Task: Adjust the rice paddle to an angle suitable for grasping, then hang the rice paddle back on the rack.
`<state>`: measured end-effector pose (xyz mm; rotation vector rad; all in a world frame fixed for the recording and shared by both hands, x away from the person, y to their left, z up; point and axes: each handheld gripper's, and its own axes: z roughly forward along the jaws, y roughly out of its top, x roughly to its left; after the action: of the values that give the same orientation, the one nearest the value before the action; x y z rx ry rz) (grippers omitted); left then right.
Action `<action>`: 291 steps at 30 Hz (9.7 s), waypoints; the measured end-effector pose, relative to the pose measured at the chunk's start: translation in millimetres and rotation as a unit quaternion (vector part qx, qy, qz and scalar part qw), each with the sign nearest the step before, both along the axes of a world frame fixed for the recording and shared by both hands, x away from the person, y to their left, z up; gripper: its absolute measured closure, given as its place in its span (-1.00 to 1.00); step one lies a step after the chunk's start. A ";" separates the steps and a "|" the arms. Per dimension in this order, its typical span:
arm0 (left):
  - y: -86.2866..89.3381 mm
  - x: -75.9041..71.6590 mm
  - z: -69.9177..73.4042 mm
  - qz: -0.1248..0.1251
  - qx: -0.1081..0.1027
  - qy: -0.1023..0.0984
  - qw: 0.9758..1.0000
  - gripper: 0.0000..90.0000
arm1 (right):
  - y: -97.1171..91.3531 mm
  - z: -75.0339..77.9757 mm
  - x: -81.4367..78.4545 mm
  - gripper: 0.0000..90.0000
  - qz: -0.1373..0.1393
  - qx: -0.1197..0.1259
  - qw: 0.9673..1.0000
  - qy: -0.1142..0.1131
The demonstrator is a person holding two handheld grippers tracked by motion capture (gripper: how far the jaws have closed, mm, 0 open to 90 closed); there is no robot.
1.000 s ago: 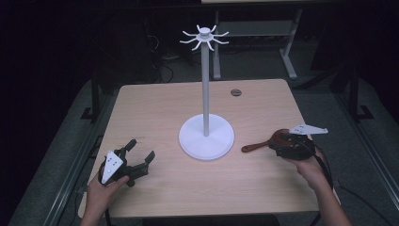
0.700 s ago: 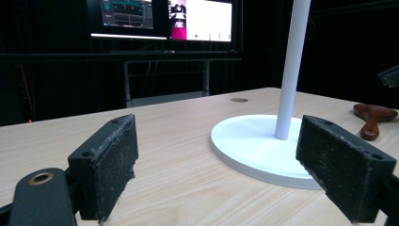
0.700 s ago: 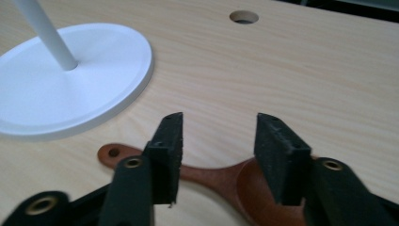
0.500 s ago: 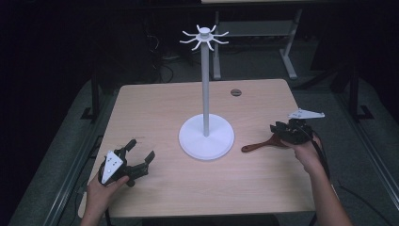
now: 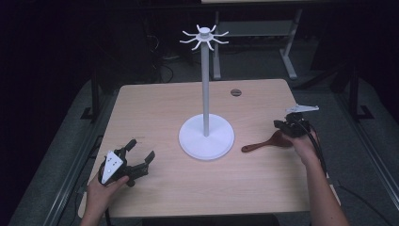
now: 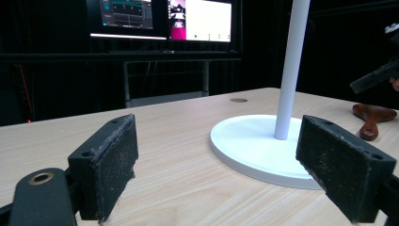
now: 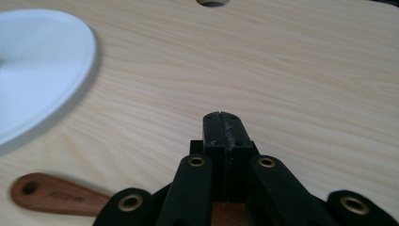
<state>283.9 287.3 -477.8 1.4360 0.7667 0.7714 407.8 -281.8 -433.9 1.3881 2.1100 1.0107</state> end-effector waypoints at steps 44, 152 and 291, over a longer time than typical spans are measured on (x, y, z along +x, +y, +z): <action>-0.2 -0.1 0.0 0.000 0.000 0.000 1.000 -0.71 | -14.0 -27.7 -0.7 1.00 -0.013 -0.065 0.996 0.067; -0.5 -0.4 0.0 0.001 0.003 -0.002 1.000 -0.71 | 24.5 26.4 -77.4 0.33 0.118 -0.053 0.979 0.157; -0.8 0.0 0.1 -0.001 0.001 -0.003 1.000 -0.71 | 32.6 99.4 -72.8 0.74 0.164 0.147 0.963 -0.155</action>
<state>284.0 286.5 -477.8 1.4349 0.7600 0.7761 334.9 -249.3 -334.5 0.9323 2.0457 1.6138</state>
